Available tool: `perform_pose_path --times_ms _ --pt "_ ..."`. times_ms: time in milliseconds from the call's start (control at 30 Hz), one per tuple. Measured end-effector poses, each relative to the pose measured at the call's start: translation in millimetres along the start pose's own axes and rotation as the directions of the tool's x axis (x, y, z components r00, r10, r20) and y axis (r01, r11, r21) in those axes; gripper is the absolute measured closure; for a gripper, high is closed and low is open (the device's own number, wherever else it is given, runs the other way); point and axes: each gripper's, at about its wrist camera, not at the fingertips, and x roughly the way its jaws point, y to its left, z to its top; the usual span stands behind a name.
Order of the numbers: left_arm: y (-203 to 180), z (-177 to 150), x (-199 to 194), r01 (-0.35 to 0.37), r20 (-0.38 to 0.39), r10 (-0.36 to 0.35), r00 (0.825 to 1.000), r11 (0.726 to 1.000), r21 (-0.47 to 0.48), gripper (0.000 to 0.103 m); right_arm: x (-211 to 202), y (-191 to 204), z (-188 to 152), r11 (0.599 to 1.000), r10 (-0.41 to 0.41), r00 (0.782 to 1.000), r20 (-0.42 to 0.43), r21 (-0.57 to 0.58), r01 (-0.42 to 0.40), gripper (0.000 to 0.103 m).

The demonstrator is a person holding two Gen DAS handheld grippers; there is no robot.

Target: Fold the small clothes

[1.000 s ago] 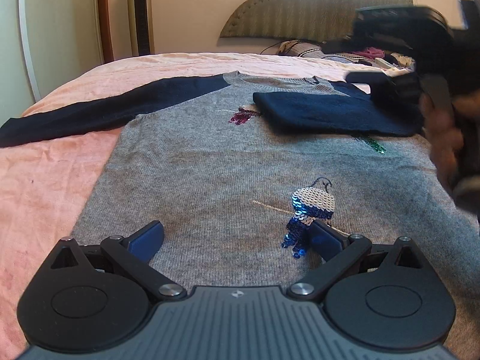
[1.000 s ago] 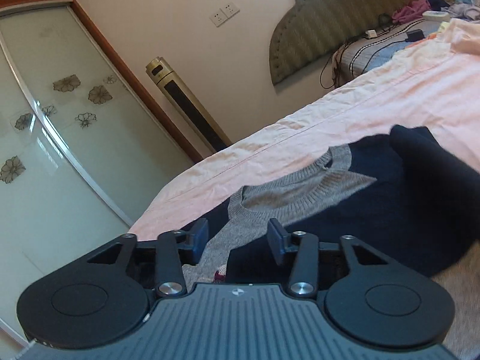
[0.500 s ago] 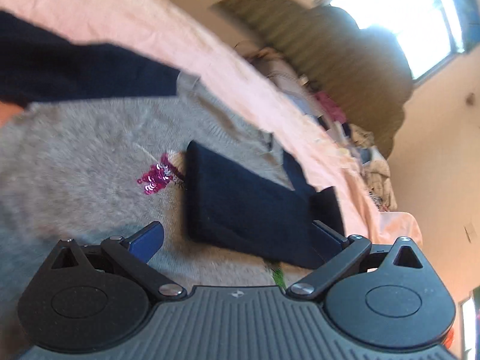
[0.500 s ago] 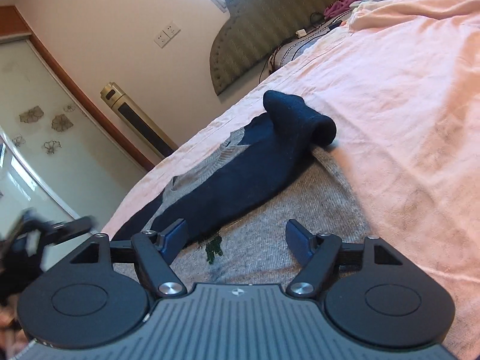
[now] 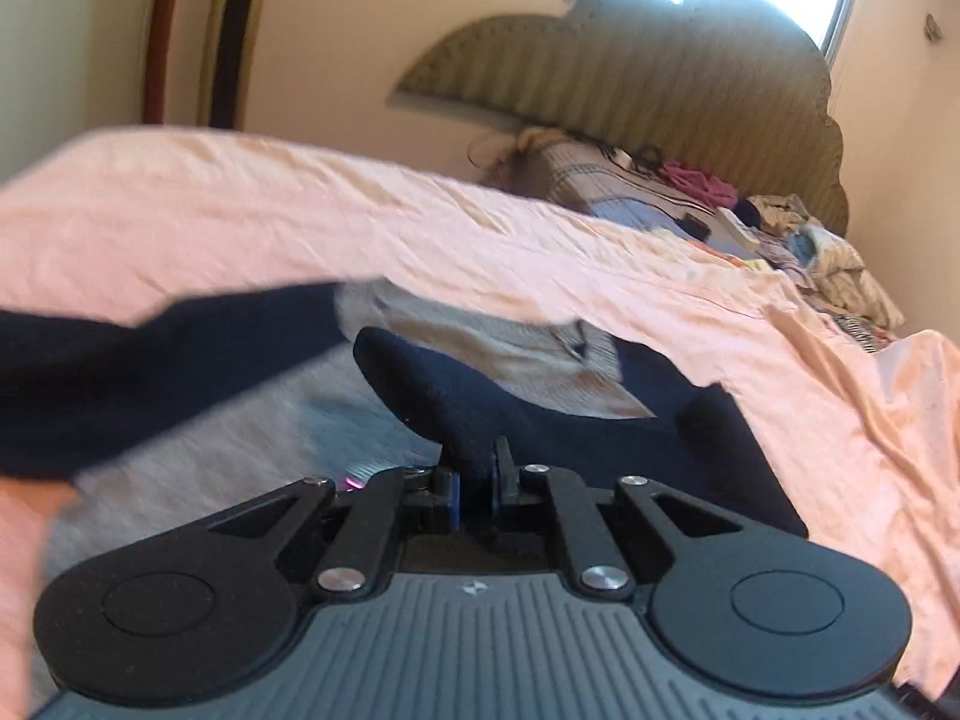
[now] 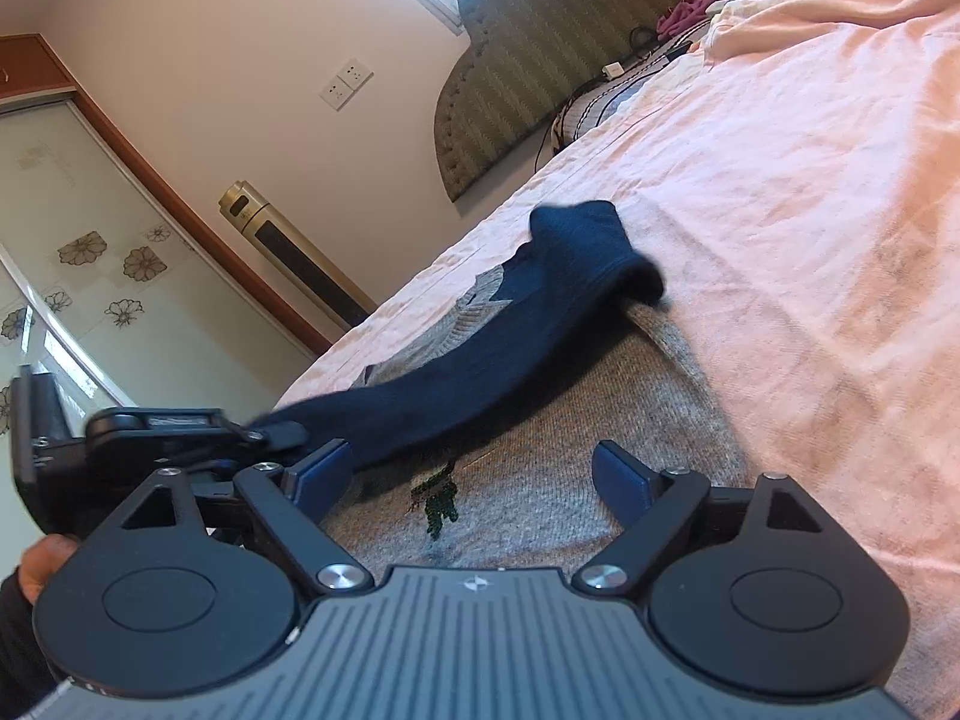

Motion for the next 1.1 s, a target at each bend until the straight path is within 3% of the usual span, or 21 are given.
perform_pose_path --times_ms 100,200,233,267,367,433,500,567,633,733,767,800,833,867,900,967,1067,1100 --pt "17 -12 8 -0.063 -0.055 0.067 0.996 0.995 0.078 0.094 2 2 1 1.000 0.001 1.000 -0.003 -0.006 -0.001 0.013" --pt "28 -29 9 -0.105 -0.123 0.117 0.985 0.989 0.101 0.084 2 3 2 1.000 -0.003 1.000 -0.010 -0.010 0.003 0.012" --pt "33 -32 3 -0.115 -0.107 0.123 0.987 0.990 0.082 0.074 1 4 4 1.000 -0.009 1.000 -0.015 -0.007 0.009 0.012" --pt "37 -33 -8 -0.129 -0.073 0.133 0.988 0.990 0.053 0.070 0 6 8 1.000 -0.018 1.000 -0.021 -0.004 0.018 0.012" --pt "43 -30 -36 -0.115 0.109 0.115 0.987 0.993 -0.006 0.056 2 21 37 0.999 0.017 1.000 0.008 -0.036 -0.017 0.010" --pt "36 -25 -36 -0.092 0.155 0.089 0.984 0.996 0.012 0.040 19 38 62 0.992 -0.020 0.999 0.026 -0.127 0.023 0.000" --pt "18 -20 -18 -0.078 0.113 0.070 0.991 0.995 0.070 0.040 59 54 84 0.957 -0.126 0.992 0.003 -0.262 0.122 0.000" --pt "7 -20 6 -0.068 0.068 0.061 0.996 0.993 0.095 0.040 104 62 91 0.898 -0.246 0.968 -0.043 -0.387 0.210 0.003" --pt "3 -23 29 -0.093 0.031 0.090 0.995 0.990 0.108 0.040 138 62 89 0.848 -0.321 0.943 -0.083 -0.469 0.247 0.007" --pt "13 -26 54 -0.114 -0.026 0.118 0.993 0.987 0.113 0.040 166 49 76 0.789 -0.420 0.900 -0.119 -0.537 0.298 0.005" --pt "17 -28 55 -0.115 -0.002 0.116 0.993 0.984 0.137 0.039 169 42 68 0.754 -0.451 0.887 -0.094 -0.573 0.322 0.000" --pt "21 -30 57 -0.117 0.007 0.118 0.993 0.979 0.167 0.039 166 35 62 0.732 -0.448 0.892 -0.060 -0.598 0.327 0.000" --pt "25 -32 57 -0.116 0.025 0.113 0.993 0.973 0.198 0.038 162 27 69 0.776 -0.428 0.901 -0.074 -0.541 0.324 0.000" --pt "28 -34 55 -0.105 0.033 0.100 0.994 0.974 0.203 0.038 159 21 73 0.796 -0.418 0.906 -0.070 -0.509 0.328 0.000" --pt "32 -32 53 -0.091 0.029 0.087 0.996 0.977 0.192 0.038 159 21 74 0.798 -0.415 0.907 -0.071 -0.508 0.325 0.000" --pt "34 -30 45 -0.083 0.035 0.077 0.996 0.978 0.191 0.038 165 26 70 0.759 -0.449 0.891 -0.066 -0.554 0.342 0.000" --pt "58 -29 7 -0.063 0.119 0.051 0.992 0.993 0.100 0.037 162 25 70 0.766 -0.444 0.893 -0.064 -0.545 0.342 0.000" --pt "75 -30 -9 -0.050 0.154 0.041 0.987 0.997 0.051 0.033 162 26 71 0.765 -0.445 0.893 -0.063 -0.546 0.342 0.000"
